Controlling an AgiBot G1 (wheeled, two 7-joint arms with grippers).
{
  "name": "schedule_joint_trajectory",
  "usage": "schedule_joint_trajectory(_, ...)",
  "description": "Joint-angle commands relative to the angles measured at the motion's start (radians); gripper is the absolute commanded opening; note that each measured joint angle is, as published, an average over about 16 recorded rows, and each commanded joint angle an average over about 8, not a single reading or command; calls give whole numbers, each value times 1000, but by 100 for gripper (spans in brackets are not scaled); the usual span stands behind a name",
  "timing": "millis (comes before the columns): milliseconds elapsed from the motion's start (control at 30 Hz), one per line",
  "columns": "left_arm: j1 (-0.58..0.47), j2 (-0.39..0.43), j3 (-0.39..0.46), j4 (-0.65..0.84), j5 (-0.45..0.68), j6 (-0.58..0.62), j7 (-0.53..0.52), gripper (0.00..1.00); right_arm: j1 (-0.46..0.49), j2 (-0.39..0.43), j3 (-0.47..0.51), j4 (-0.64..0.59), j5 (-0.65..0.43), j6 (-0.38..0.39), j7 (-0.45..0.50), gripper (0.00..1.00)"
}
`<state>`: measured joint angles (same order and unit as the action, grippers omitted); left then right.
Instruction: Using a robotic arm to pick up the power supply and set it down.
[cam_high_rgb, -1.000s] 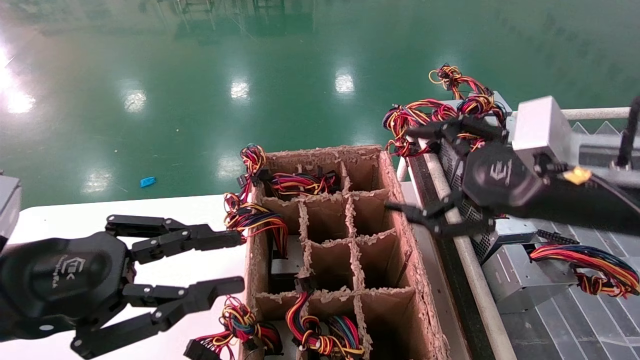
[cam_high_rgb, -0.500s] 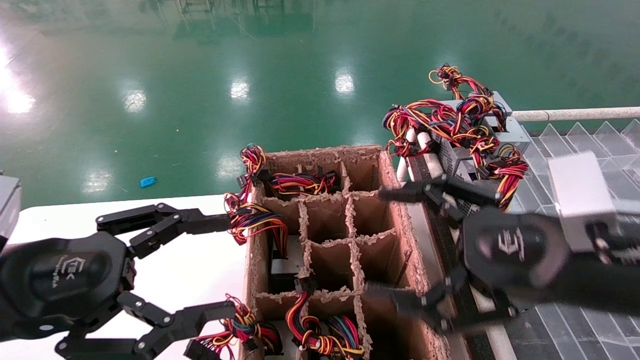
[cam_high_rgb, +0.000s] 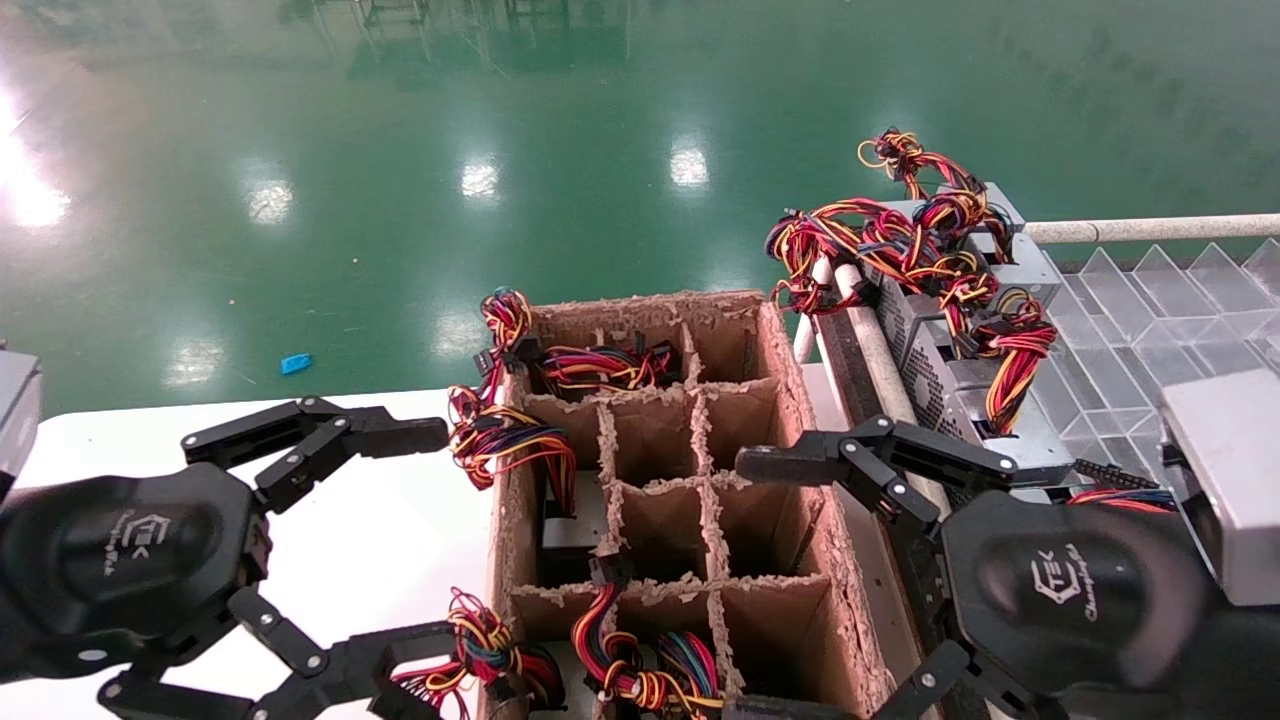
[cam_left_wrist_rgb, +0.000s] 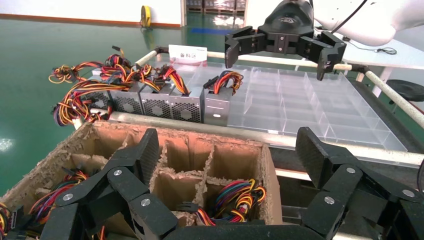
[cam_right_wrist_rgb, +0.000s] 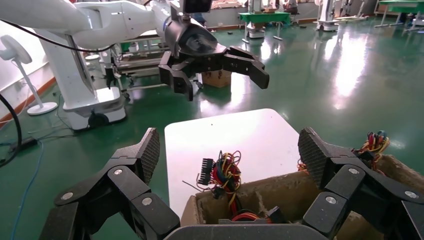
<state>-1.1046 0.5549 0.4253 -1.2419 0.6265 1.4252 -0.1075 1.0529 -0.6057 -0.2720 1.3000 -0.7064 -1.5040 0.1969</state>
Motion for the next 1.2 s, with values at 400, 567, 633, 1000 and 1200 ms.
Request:
schedule_joint_trajectory(400,0,0,0,0,0,0,0,100,15,-4,-5,-11,-16,6,-7,100)
schedule_joint_trajectory(567,0,0,0,0,0,0,0,100,17,-4,-6,-13,-20,7,-8,100)
schedule_joint_trajectory(633,0,0,0,0,0,0,0,100,18,-4,-6,-14,-21,7,-8,100)
schedule_joint_trajectory(1000,0,0,0,0,0,0,0,100,21,-5,-7,-16,-24,8,-9,100)
schedule_joint_trajectory(1200,0,0,0,0,0,0,0,100,22,-5,-7,-16,-24,9,-9,100)
